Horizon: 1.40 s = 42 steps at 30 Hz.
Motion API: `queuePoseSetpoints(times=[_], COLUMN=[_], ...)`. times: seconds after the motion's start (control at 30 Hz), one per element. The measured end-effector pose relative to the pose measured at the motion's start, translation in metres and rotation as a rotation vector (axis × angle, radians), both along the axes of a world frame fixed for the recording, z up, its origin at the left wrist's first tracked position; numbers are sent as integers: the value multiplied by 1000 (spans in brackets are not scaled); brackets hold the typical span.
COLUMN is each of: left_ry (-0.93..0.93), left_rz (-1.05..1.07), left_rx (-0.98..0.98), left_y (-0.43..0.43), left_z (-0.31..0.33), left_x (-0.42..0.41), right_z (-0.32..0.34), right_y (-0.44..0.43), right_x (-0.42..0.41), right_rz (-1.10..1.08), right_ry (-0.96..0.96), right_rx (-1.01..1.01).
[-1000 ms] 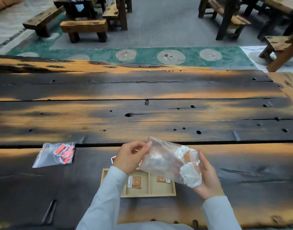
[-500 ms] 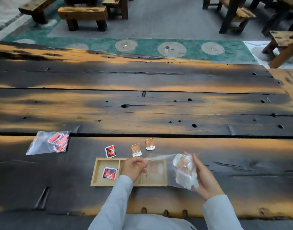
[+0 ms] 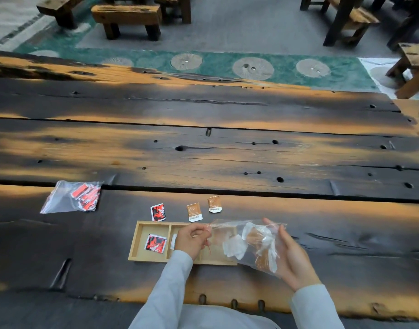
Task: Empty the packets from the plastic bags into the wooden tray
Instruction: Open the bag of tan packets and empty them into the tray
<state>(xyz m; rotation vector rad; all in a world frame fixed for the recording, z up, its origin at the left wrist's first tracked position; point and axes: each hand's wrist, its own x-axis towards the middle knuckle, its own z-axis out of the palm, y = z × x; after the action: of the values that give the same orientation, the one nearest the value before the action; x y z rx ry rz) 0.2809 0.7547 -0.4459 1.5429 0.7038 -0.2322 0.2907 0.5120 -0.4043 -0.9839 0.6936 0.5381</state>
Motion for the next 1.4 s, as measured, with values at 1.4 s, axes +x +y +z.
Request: queuePoseSetpoints(times=[1.4], left_ry=[22], left_rz=[-56], left_rx=[34], left_y=[-6], left_z=[-5], left_x=[4], right_z=[29], right_y=[-3], right_x=[12], right_rz=[59], right_ry=[-67], right_rx=[-28])
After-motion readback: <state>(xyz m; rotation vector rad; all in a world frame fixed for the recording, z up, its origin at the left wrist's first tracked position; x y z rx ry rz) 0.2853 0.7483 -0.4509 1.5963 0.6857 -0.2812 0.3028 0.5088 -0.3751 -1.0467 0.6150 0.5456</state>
